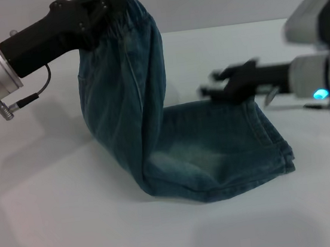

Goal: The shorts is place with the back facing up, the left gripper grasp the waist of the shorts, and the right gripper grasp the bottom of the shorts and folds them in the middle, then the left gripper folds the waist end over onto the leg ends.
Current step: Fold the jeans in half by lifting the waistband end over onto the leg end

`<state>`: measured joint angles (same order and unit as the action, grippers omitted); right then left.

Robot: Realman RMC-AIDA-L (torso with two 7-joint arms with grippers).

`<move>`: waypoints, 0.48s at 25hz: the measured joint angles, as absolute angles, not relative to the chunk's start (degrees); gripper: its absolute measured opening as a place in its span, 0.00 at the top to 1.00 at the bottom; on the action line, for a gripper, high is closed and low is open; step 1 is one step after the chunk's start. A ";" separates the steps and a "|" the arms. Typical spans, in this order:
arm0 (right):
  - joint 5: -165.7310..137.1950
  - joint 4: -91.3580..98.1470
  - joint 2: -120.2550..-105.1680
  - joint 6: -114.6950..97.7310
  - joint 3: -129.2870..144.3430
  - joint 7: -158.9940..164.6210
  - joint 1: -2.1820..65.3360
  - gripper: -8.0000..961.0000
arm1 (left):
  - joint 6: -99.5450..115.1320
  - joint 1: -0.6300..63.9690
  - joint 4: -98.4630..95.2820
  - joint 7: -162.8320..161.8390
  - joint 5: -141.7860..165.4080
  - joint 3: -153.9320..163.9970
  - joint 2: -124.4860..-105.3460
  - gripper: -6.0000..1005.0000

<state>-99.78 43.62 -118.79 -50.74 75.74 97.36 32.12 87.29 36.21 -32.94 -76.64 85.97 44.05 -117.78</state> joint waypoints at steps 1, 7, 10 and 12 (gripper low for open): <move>-99.64 43.61 -118.86 -49.19 74.28 97.12 31.87 0.51 | 87.43 36.21 -32.94 -76.64 85.99 44.08 -117.78 0.93; -98.15 43.07 -118.87 -39.59 69.21 96.92 31.58 0.51 | 89.92 36.45 -32.68 -75.85 85.71 45.94 -118.25 0.92; -97.22 42.91 -118.85 -37.03 68.46 96.90 31.48 0.51 | 89.91 36.75 -32.62 -75.78 85.60 48.25 -118.36 0.92; -96.70 42.51 -118.81 -36.24 68.10 96.89 31.53 0.51 | 89.94 36.78 -32.61 -75.75 85.48 48.93 -118.37 0.92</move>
